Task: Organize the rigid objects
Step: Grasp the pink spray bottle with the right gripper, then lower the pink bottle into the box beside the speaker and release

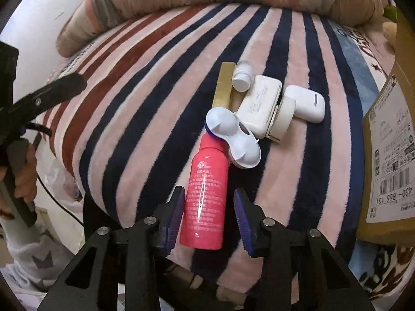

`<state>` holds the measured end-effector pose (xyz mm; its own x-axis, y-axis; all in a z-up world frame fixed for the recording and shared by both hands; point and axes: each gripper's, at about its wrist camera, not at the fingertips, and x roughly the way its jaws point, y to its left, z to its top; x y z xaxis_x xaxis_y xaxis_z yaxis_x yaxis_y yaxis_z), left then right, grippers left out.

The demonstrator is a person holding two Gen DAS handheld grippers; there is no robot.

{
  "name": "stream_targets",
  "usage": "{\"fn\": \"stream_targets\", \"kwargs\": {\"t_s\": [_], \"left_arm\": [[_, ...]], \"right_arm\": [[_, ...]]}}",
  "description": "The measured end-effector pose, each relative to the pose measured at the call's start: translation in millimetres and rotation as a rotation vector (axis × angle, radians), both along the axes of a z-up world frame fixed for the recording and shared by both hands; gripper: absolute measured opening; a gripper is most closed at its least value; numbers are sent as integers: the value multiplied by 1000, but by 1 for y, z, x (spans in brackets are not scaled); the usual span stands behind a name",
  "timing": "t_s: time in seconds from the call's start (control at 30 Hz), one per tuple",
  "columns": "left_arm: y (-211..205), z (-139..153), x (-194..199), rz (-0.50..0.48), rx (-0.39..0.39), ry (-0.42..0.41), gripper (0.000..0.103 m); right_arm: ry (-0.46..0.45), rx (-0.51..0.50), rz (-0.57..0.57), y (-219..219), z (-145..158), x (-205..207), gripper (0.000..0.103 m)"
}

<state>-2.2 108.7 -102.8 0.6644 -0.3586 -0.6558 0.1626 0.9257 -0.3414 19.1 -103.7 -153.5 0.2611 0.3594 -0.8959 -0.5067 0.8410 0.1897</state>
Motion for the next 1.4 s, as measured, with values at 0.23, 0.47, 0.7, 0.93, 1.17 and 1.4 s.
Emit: {"fn": "stream_targets", "kwargs": {"t_s": [0.23, 0.47, 0.7, 0.93, 1.17, 1.4], "left_arm": [[-5, -3, -1, -33, -41, 2, 90], [-9, -2, 4, -88, -103, 12, 90], [-19, 27, 18, -200, -253, -36, 84], [-55, 86, 24, -264, -204, -141, 45], [-131, 142, 31, -374, -63, -247, 37], [-236, 163, 65, -550, -31, -226, 37]], "right_arm": [[-14, -44, 34, 19, -6, 8, 27], [-114, 40, 100, 37, 24, 1, 26], [-223, 181, 191, 43, 74, -7, 26], [-376, 269, 194, 11, 118, -13, 26], [-508, 350, 120, -66, 159, -13, 26], [-584, 414, -11, -163, 169, -5, 26]]}}
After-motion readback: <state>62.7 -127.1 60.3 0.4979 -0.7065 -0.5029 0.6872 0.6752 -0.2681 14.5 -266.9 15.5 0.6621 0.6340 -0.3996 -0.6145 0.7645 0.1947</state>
